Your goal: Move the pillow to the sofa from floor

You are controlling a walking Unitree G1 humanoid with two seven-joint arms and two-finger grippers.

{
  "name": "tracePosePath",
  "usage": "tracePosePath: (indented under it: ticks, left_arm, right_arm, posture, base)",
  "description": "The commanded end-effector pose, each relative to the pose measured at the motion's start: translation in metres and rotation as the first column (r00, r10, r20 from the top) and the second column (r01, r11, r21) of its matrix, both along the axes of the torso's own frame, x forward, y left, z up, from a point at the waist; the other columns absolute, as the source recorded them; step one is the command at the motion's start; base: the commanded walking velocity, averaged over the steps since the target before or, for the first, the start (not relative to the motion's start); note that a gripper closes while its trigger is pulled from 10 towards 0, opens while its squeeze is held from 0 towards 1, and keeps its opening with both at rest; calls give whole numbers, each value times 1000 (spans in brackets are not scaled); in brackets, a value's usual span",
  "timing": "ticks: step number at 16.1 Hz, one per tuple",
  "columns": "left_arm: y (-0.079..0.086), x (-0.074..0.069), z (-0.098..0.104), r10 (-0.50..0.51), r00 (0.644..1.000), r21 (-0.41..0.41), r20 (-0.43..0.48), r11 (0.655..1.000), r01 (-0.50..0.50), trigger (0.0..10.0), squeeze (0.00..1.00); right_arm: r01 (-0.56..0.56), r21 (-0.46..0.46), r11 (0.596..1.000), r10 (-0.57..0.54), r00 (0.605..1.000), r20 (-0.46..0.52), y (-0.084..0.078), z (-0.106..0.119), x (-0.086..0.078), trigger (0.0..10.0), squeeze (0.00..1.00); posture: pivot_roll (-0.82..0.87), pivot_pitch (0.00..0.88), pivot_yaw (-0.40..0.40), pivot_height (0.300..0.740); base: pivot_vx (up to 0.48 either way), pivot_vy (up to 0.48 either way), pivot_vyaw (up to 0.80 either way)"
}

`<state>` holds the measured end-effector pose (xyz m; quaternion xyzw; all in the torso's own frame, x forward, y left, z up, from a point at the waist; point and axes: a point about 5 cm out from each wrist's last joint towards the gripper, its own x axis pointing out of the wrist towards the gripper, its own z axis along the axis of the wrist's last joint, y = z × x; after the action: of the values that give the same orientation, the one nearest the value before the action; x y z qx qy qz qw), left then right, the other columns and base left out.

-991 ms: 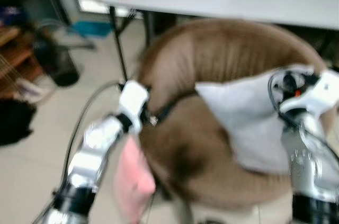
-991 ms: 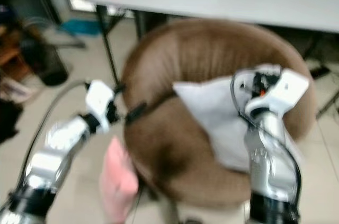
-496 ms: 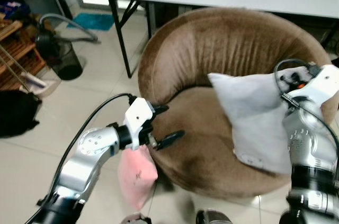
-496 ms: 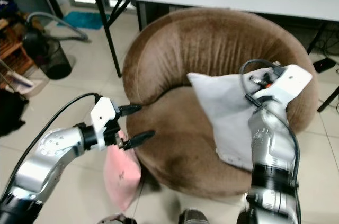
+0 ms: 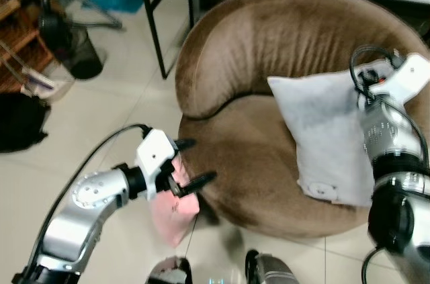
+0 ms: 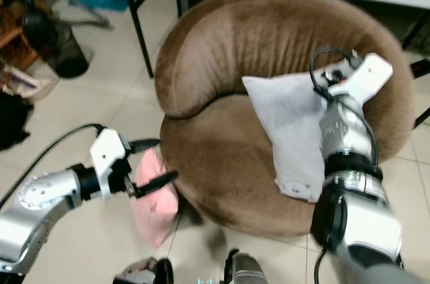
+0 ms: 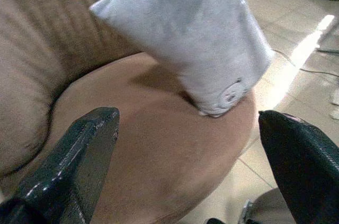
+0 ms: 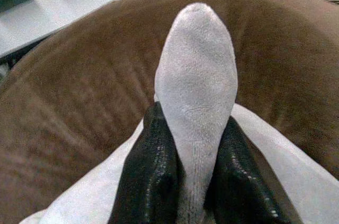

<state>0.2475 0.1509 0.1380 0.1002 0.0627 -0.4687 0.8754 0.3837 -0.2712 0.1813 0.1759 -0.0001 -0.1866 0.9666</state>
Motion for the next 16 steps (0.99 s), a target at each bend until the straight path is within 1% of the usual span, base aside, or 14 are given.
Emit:
tracePosePath:
  ticks: [1, 2, 3, 4, 6, 7, 9, 10, 11, 12, 13, 14, 15, 16]
  left_arm:
    - [3, 0, 3, 23, 1000, 16, 7, 1000, -24, 10000, 0]
    - [3, 1, 3, 27, 1000, 17, 12, 999, -27, 10000, 0]
    - [3, 3, 3, 39, 999, 15, 22, 999, -39, 10000, 0]
    - [-1, 8, 1, 79, 997, 13, 27, 997, -79, 10000, 0]
    - [-12, 18, -4, 120, 992, 19, 37, 992, -121, 10000, 0]
    - [-16, 23, -6, 148, 987, 16, 61, 989, -149, 10000, 0]
    - [-17, 29, -10, 219, 974, 19, 58, 975, -220, 10000, 0]
    - [-18, 32, -14, 257, 965, 21, 51, 966, -259, 10000, 0]
    - [-18, 33, -16, 275, 960, 16, 50, 961, -276, 10000, 0]
    - [-19, 33, -17, 294, 955, 16, 46, 955, -295, 10000, 0]
    - [-19, 33, -17, 301, 952, 14, 47, 953, -302, 10000, 0]
    - [-20, 33, -18, 316, 948, 13, 50, 948, -317, 10000, 0]
    - [-18, 34, -19, 351, 935, 9, 50, 936, -352, 10000, 0]
    - [-17, 35, -19, 369, 928, 9, 53, 929, -370, 10000, 0]
  right_arm:
    - [10, -59, 998, -8, 999, 41, -9, 15, 2, 10000, 1000]
    - [12, -65, 998, -9, 999, 51, -11, 19, 3, 10000, 1000]
    - [14, -85, 996, -9, 998, 63, -14, 25, 3, 10000, 792]
    - [21, -131, 991, -9, 996, 91, -21, 38, 3, 10000, 0]
    - [36, -162, 986, -14, 991, 132, -31, 50, 1, 10000, 0]
    - [38, -192, 981, -8, 988, 151, -34, 53, -1, 10000, 0]
    - [11, -219, 976, 29, 984, 177, -31, 48, -5, 10000, 0]
    - [-12, -231, 973, 56, 981, 187, -24, 36, -12, 10000, 0]
    - [-39, -244, 969, 86, 979, 184, -11, 18, -26, 10000, 0]
    - [-57, -225, 973, 97, 980, 171, 3, 1, -46, 10000, 0]
    - [-73, -223, 972, 111, 981, 160, 12, -7, -58, 10000, 0]
    - [-96, -226, 969, 126, 985, 121, 25, -24, -80, 10000, 0]
    - [-137, -239, 961, 157, 985, 67, 39, -41, -103, 10000, 0]
    - [-153, -229, 961, 166, 985, 38, 44, -50, -115, 10000, 0]
  posture:
    - [123, 224, 5, 740]
    - [123, 224, 5, 740]
    - [113, 215, 9, 740]
    - [90, 195, 20, 740]
    - [68, 170, 27, 740]
    - [54, 153, 28, 740]
    - [29, 121, 27, 740]
    - [6, 101, 32, 740]
    - [-12, 91, 38, 740]
    - [-34, 72, 43, 740]
    - [-36, 71, 44, 740]
    - [-43, 67, 43, 740]
    - [-48, 58, 37, 740]
    - [-54, 59, 29, 740]
  base:
    - [0, 0, 0]
    - [0, 0, 0]
    - [0, 0, 0]
    - [0, 0, 0]
    - [0, 0, 0]
    - [0, 0, 0]
    - [0, 0, 0]
    - [0, 0, 0]
    - [0, 0, 0]
    - [0, 0, 0]
    - [0, 0, 0]
    - [0, 270, 0]
    - [0, 319, 0]
    - [0, 420, 0]
